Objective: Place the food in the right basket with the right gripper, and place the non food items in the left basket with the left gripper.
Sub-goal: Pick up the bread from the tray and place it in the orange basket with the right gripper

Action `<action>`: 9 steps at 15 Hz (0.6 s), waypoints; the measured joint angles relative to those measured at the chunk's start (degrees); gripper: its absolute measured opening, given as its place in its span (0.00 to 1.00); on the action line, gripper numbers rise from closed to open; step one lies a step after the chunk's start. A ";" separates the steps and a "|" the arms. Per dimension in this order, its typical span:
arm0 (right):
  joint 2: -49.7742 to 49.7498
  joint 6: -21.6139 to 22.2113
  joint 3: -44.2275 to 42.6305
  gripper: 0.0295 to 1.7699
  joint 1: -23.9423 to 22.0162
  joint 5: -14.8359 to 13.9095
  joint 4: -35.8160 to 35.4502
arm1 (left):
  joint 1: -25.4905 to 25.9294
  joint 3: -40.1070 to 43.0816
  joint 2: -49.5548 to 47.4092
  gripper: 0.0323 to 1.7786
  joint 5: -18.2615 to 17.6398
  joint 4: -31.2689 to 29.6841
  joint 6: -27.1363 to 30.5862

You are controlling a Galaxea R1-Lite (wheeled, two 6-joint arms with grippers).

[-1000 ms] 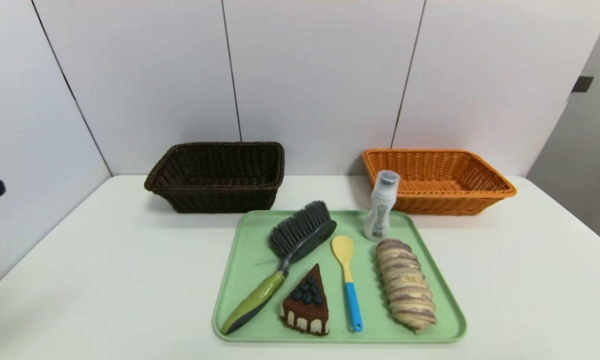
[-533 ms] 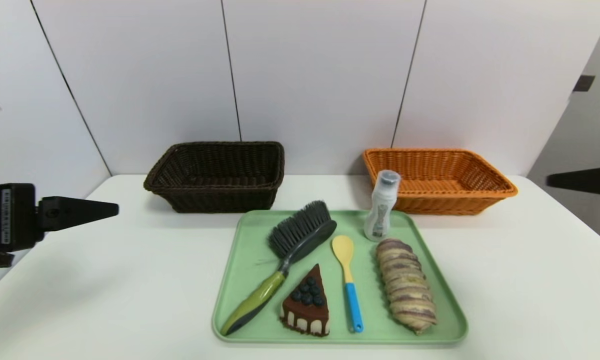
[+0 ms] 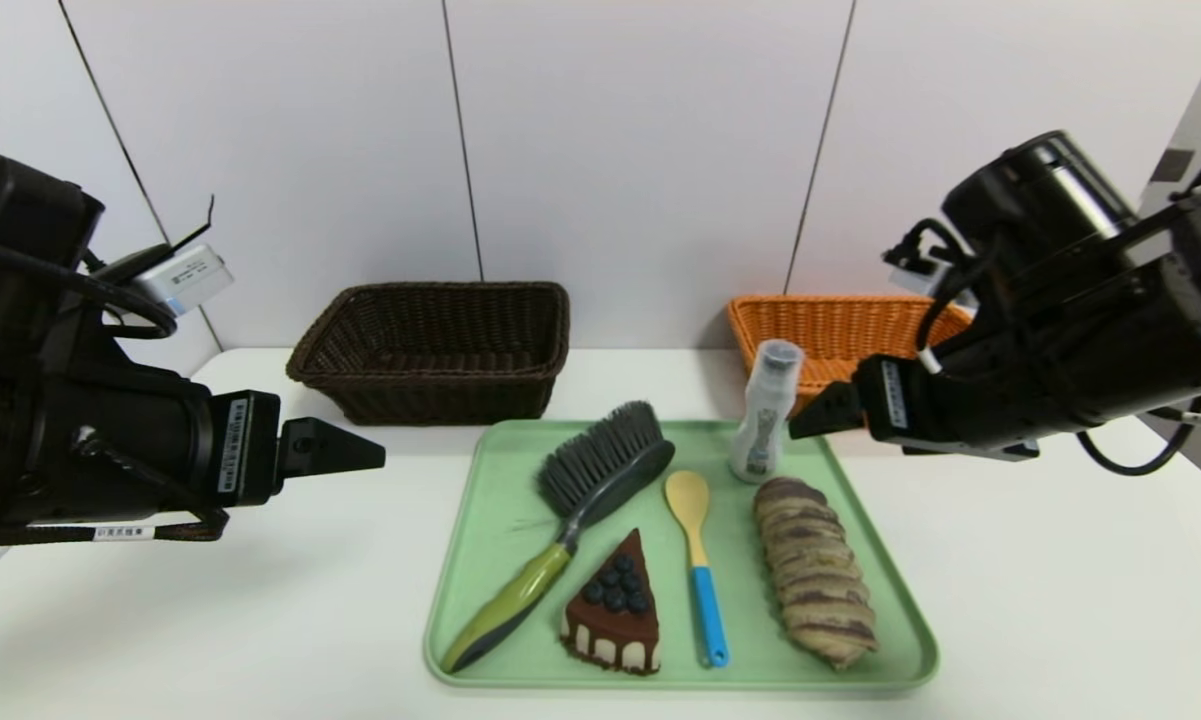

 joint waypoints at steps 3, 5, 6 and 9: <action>6.40 1.21 -0.90 0.97 2.51 -1.71 2.46 | -0.30 -0.44 2.15 0.95 0.00 -0.79 0.24; 9.34 2.36 -1.02 0.97 3.39 -3.64 2.90 | -0.33 -0.66 3.41 0.95 0.05 -2.69 0.20; 10.36 2.47 -1.01 0.97 3.52 -3.86 2.97 | -0.35 -0.71 3.80 0.95 0.05 -3.00 0.20; 12.62 2.67 -0.94 0.97 3.67 -4.56 3.78 | -0.40 -0.85 4.74 0.95 0.02 -3.17 0.18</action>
